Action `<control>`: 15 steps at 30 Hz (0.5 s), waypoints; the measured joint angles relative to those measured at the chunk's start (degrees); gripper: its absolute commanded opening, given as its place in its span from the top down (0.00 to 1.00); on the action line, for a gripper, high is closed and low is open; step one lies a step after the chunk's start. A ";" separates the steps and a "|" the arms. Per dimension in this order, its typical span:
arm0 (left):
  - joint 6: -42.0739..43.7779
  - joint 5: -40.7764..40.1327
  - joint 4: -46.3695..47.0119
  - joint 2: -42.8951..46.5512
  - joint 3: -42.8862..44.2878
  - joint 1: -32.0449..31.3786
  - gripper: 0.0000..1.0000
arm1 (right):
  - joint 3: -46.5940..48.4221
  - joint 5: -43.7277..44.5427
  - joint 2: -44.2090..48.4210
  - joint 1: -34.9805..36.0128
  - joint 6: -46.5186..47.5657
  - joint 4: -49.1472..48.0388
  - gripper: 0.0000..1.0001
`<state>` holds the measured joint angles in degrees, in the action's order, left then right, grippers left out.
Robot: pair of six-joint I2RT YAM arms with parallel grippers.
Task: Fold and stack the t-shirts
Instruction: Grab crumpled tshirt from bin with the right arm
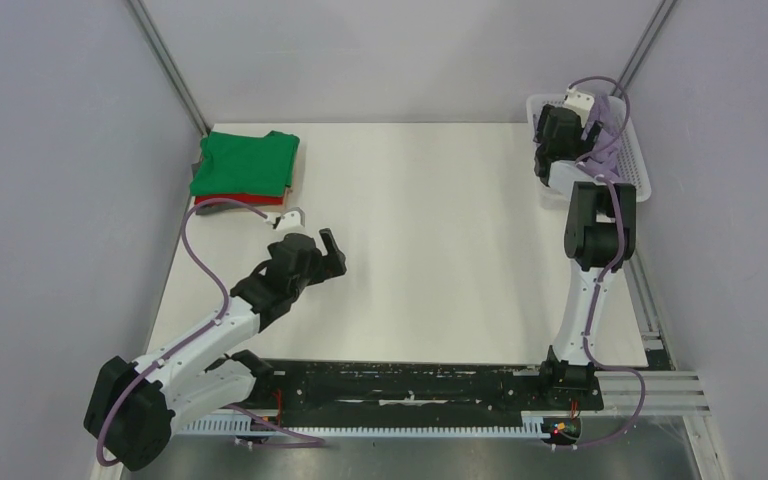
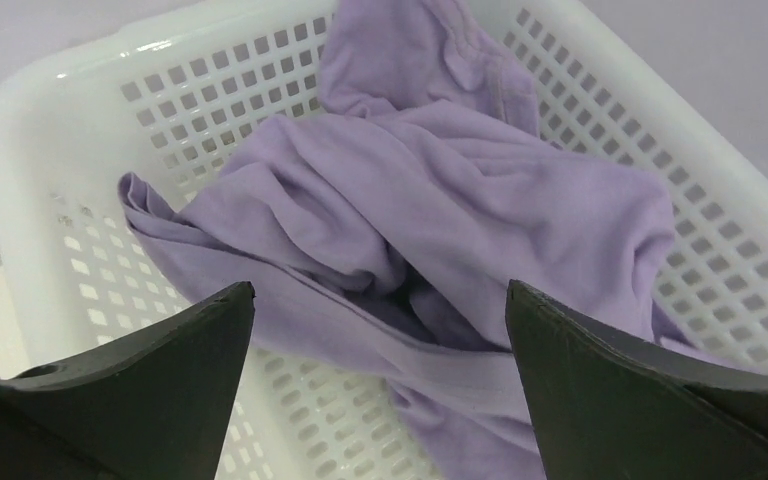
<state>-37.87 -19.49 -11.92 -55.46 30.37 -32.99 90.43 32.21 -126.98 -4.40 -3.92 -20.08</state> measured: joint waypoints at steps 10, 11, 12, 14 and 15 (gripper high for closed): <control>0.00 -1.49 -0.35 0.00 0.35 0.00 0.00 | 7.80 -1.31 -7.04 0.28 19.08 -1.92 0.02; 0.00 -1.53 -0.42 -0.04 0.52 0.00 0.00 | 8.07 -1.51 -7.67 0.28 20.63 -1.38 0.02; 0.00 -1.55 -0.42 -0.15 0.72 0.00 0.00 | 8.09 -1.81 -8.04 0.26 22.29 -0.72 0.02; 0.00 -1.55 -0.46 -0.52 1.18 0.00 0.00 | 8.09 -2.60 -8.37 0.07 25.22 1.46 0.02; 0.00 -1.57 -0.44 -0.76 1.42 0.00 0.00 | 8.09 -2.97 -8.37 0.07 26.27 2.14 0.02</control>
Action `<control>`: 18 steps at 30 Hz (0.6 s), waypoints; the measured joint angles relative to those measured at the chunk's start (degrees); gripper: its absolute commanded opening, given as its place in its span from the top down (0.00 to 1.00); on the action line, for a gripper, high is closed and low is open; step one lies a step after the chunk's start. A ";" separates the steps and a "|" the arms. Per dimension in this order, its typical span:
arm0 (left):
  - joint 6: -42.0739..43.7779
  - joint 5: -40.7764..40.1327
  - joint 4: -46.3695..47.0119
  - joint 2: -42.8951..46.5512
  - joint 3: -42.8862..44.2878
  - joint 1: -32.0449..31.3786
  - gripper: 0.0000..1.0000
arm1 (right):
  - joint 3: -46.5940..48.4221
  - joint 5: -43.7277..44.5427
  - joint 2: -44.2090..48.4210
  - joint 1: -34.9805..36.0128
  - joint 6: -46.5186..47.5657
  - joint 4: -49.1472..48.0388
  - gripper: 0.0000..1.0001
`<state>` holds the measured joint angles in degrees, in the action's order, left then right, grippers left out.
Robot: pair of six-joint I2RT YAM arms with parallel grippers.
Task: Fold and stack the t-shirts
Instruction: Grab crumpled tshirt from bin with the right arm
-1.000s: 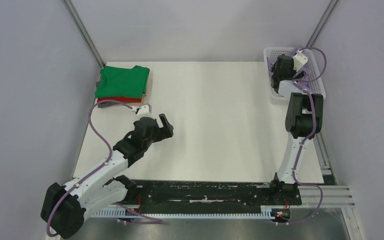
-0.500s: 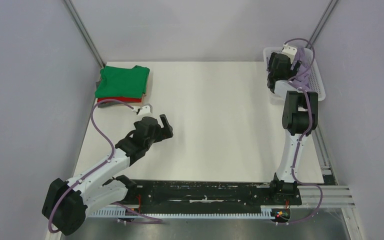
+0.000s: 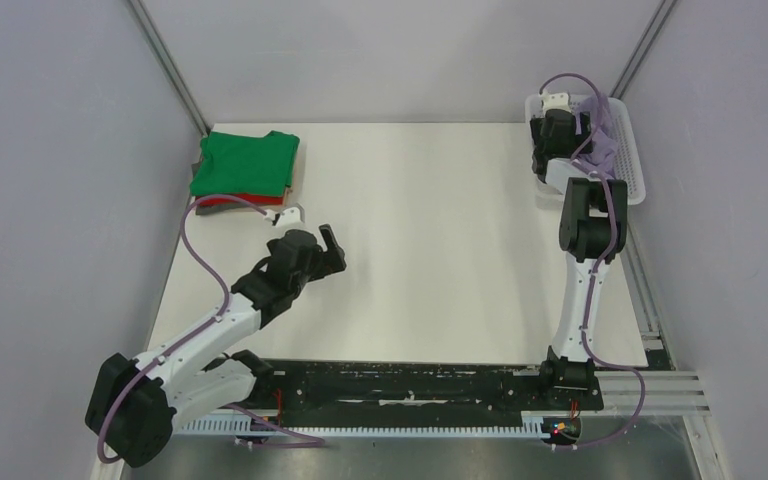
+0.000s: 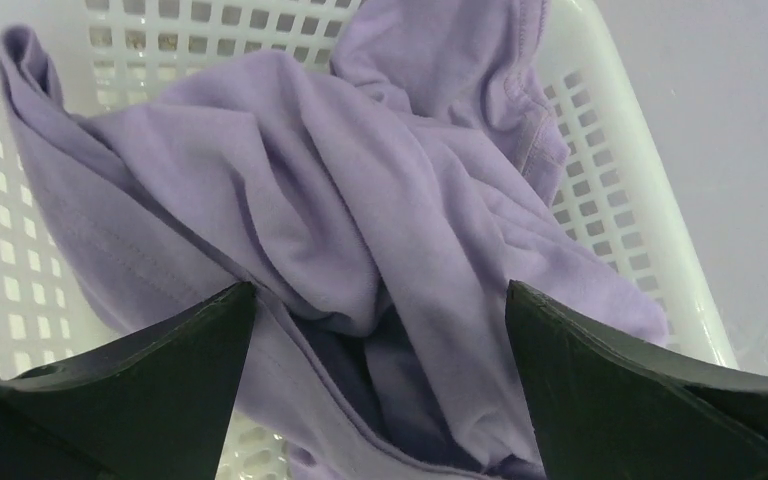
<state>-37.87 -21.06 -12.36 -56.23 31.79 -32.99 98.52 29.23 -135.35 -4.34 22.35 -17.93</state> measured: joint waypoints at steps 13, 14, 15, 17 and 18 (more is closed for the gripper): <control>0.00 -1.49 -1.14 -1.51 0.52 0.00 0.00 | 5.31 -6.08 -1.16 -2.08 -3.45 9.11 0.75; 0.00 -1.53 -1.18 -1.51 0.52 0.00 0.00 | 5.31 -6.82 -1.22 -2.27 -3.98 9.31 0.81; 0.00 -1.55 -1.27 -1.51 0.52 0.00 0.00 | 5.31 -7.39 -1.29 -2.45 -4.76 9.68 0.87; 0.00 -1.60 -1.29 -1.51 0.52 0.00 0.00 | 5.31 -8.13 -1.42 -2.64 -5.55 10.01 1.00; 0.00 -1.62 -1.29 -1.51 0.52 0.00 0.00 | 5.31 -8.39 -1.44 -2.67 -5.92 10.05 1.00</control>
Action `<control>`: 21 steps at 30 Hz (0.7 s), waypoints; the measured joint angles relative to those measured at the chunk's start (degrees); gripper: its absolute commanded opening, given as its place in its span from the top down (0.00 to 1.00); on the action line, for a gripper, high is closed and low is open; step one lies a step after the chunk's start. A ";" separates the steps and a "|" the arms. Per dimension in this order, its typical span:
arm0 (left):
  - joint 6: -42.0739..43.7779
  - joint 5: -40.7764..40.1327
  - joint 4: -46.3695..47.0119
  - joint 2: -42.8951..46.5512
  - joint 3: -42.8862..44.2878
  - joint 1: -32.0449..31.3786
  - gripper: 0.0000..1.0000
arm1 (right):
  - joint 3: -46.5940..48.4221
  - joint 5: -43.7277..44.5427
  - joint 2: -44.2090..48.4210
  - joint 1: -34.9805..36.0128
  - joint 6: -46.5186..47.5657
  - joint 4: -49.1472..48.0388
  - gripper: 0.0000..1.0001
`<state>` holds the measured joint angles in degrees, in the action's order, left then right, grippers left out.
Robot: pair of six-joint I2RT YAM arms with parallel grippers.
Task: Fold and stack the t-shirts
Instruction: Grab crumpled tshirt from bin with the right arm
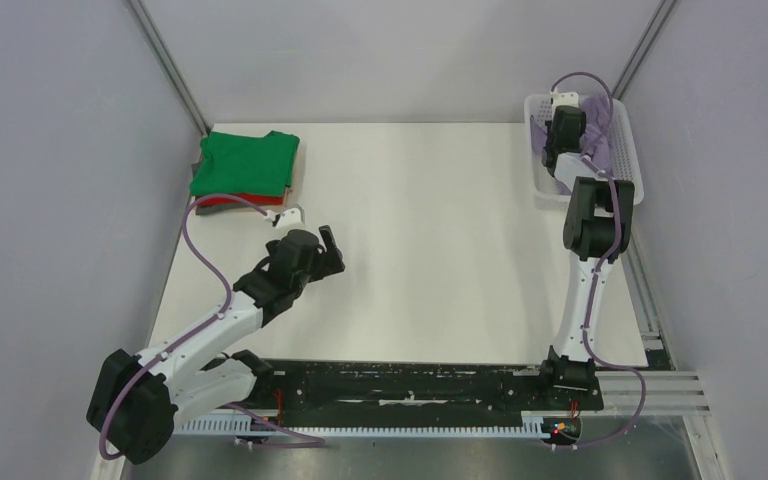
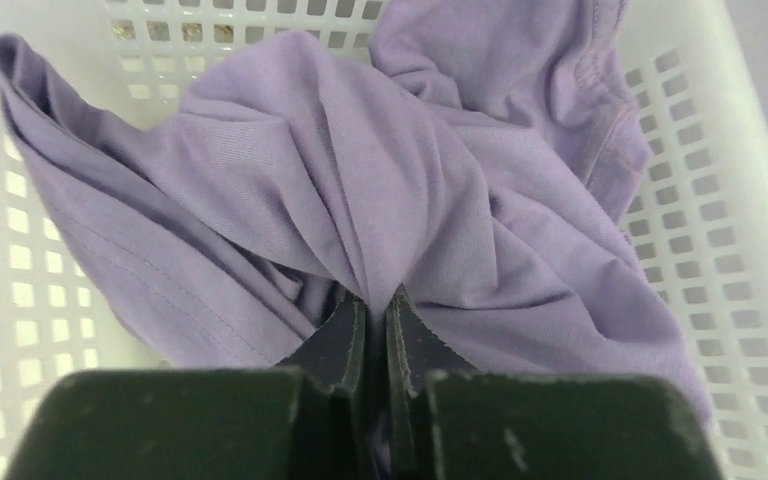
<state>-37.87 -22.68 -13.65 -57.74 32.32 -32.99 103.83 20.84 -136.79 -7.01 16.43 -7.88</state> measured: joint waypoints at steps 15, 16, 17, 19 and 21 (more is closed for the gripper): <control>0.00 0.37 0.04 0.79 0.07 0.00 0.00 | -12.90 -6.51 12.00 0.04 -16.48 -6.54 1.00; -0.02 0.68 0.09 1.01 0.11 0.00 0.00 | -13.94 -6.88 14.03 0.07 -17.31 -7.91 1.00; -0.02 0.90 0.15 1.07 0.17 0.00 0.00 | -14.78 -6.99 15.67 0.11 -17.86 -8.68 1.00; -0.02 1.81 0.39 1.07 0.33 0.02 0.00 | -16.79 -7.54 20.35 0.15 -19.21 -10.73 1.00; -0.02 2.49 0.48 1.07 0.63 0.00 0.00 | -17.22 -8.61 24.81 0.15 -20.28 -12.61 1.00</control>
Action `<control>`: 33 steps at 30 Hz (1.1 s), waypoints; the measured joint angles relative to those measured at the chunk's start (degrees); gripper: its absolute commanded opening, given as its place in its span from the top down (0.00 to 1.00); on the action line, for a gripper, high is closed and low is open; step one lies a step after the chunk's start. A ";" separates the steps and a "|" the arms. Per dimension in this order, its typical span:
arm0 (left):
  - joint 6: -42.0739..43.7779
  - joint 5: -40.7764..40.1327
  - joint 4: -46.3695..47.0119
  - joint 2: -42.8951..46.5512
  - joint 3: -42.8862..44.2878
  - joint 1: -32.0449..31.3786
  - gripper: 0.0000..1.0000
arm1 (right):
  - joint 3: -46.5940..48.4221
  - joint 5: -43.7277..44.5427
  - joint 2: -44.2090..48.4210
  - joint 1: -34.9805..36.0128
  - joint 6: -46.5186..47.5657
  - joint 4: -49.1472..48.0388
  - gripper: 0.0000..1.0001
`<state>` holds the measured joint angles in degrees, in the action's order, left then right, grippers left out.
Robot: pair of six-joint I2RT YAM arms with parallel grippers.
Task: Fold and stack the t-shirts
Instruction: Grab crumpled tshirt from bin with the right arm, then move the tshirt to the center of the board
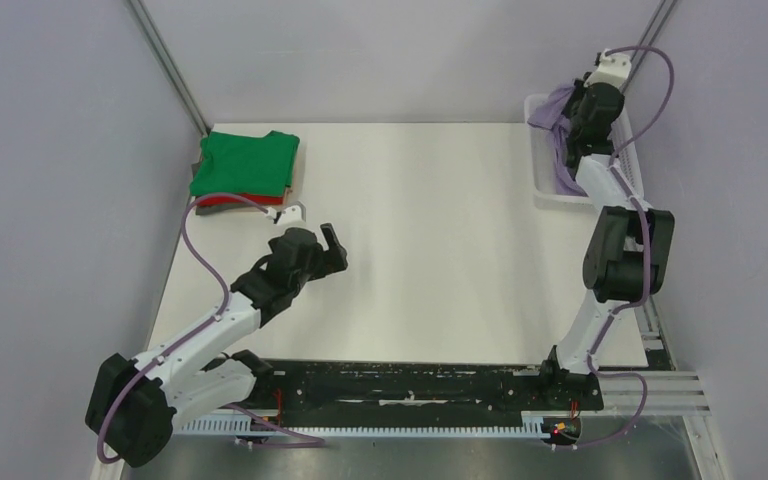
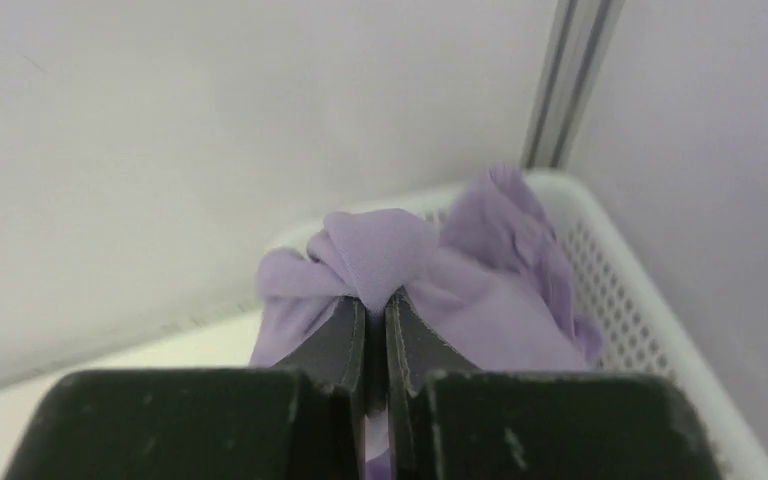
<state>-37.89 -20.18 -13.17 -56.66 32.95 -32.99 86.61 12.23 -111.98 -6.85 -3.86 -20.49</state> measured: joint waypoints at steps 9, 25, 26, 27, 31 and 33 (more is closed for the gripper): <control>-0.09 2.27 -0.02 4.66 0.22 0.00 0.00 | -0.39 -14.95 18.40 3.48 -0.44 -5.20 1.00; -5.84 -2.23 -11.63 21.40 -1.40 0.00 0.00 | 9.84 -44.61 22.80 28.26 -14.53 -15.93 1.00; -6.32 -2.84 -12.87 22.29 -1.40 0.00 0.00 | 9.90 -45.48 22.67 28.81 -14.91 -15.98 1.00; -6.91 -3.76 -14.49 23.37 -1.36 0.00 0.00 | 9.88 -46.12 22.64 28.94 -15.10 -15.87 1.00; -8.48 -6.60 -19.45 26.75 -0.98 0.00 0.00 | 3.98 -45.88 24.87 28.50 -13.46 -14.99 0.88; -9.18 -7.37 -21.07 27.85 -0.74 0.00 0.00 | -2.73 -43.67 28.15 28.33 -9.97 -10.99 0.79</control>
<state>-47.07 -27.55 -34.24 -28.82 32.21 -32.99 83.88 -31.44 -83.83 21.47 -13.82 -31.48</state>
